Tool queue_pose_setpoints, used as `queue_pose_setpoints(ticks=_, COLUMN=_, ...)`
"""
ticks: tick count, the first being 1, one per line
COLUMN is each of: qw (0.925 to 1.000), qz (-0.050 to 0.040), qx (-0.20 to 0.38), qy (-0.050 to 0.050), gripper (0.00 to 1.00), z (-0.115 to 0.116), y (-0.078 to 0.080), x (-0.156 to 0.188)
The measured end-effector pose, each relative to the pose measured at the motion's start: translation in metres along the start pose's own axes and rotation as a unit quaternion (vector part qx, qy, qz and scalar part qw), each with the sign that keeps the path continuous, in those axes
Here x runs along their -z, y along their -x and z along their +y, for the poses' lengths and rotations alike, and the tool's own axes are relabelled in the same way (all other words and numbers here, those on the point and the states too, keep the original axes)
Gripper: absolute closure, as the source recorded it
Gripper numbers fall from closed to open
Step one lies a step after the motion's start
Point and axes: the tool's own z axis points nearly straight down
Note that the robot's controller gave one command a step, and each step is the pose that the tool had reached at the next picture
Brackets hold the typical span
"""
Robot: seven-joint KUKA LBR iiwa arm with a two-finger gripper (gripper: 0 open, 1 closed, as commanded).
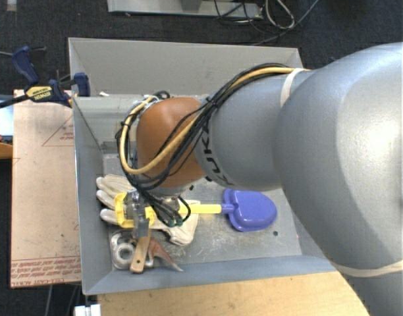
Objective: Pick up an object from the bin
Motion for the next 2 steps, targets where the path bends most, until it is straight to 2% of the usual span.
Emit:
queue_pose_setpoints(ticks=1, qw=0.9982, qz=-0.0097, qx=0.059, qy=0.001, gripper=1.0, z=0.01, y=-0.012, x=-0.019)
queue_pose_setpoints(ticks=2, qw=0.995, qz=-0.0074, qx=0.099, qy=0.001, gripper=1.0, z=0.023, y=-0.027, x=-0.022)
